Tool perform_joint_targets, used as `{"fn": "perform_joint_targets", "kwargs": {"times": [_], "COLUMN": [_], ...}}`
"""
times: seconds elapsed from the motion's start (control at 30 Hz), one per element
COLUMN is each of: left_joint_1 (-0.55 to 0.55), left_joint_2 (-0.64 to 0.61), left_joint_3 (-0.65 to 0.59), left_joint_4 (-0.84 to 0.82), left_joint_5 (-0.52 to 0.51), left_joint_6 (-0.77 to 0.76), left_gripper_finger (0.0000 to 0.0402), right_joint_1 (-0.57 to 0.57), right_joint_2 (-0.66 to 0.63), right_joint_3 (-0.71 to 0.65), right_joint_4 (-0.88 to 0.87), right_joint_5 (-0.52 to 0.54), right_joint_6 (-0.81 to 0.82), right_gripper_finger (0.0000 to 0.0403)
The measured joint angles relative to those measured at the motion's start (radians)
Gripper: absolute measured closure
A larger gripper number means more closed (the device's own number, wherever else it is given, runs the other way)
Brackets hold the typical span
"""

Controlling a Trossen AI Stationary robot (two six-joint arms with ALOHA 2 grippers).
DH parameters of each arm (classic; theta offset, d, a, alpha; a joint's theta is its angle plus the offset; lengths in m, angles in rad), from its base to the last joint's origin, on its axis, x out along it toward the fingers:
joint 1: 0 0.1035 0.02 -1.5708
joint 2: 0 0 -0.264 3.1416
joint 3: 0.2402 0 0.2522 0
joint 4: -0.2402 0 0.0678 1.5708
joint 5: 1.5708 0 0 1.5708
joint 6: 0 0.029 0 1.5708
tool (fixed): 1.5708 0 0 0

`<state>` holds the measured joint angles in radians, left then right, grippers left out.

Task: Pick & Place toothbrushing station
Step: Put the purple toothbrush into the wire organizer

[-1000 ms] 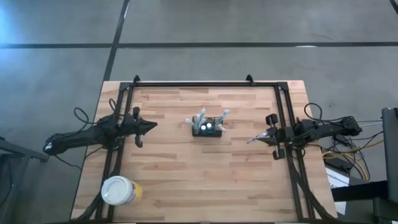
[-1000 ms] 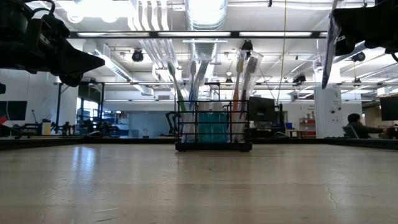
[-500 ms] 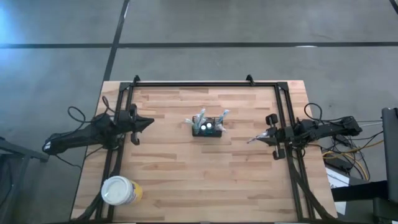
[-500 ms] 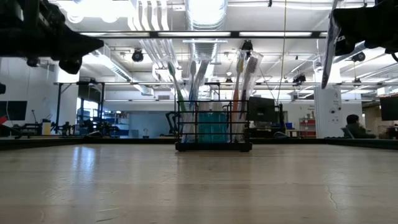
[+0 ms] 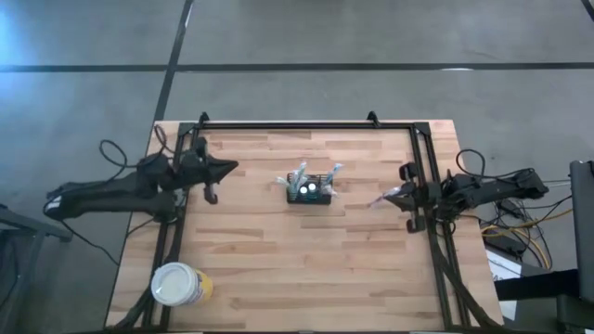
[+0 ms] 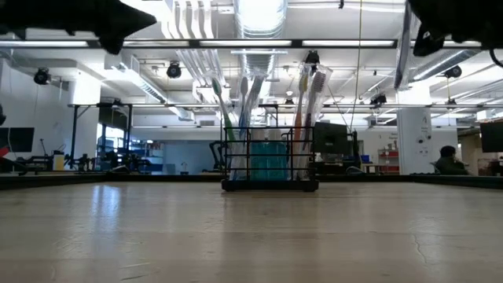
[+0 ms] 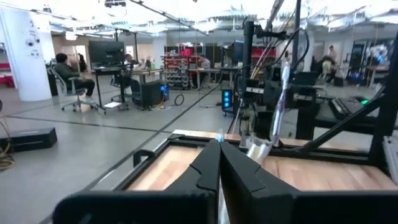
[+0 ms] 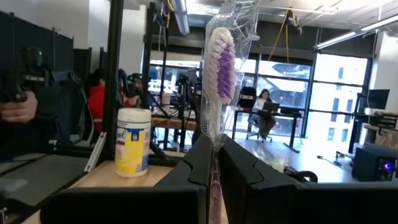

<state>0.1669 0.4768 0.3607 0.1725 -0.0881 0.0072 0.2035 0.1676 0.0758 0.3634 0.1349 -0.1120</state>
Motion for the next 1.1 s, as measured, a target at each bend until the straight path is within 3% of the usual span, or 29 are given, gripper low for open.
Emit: {"fn": "perform_joint_targets", "kwargs": {"times": [0.27, 0.6, 0.83, 1.1], "left_joint_1": [-0.001, -0.014, -0.023, -0.033], "left_joint_2": [0.303, 0.628, 0.745, 0.83], "left_joint_3": [0.255, 0.534, 0.645, 0.702], "left_joint_4": [-0.004, -0.017, -0.006, -0.007], "left_joint_5": [0.002, 0.107, 0.14, 0.188], "left_joint_6": [0.052, 0.104, 0.135, 0.126], "left_gripper_finger": [0.0374, 0.025, 0.0185, 0.0179], "right_joint_1": [0.001, -0.002, -0.002, -0.045], "right_joint_2": [0.274, 0.673, 0.868, 0.988], "right_joint_3": [0.212, 0.457, 0.554, 0.629], "right_joint_4": [-0.008, 0.071, 0.188, 0.202], "right_joint_5": [0.033, 0.124, 0.127, 0.129], "right_joint_6": [-0.006, -0.054, -0.114, -0.116], "right_gripper_finger": [0.039, 0.039, 0.039, 0.039]}}
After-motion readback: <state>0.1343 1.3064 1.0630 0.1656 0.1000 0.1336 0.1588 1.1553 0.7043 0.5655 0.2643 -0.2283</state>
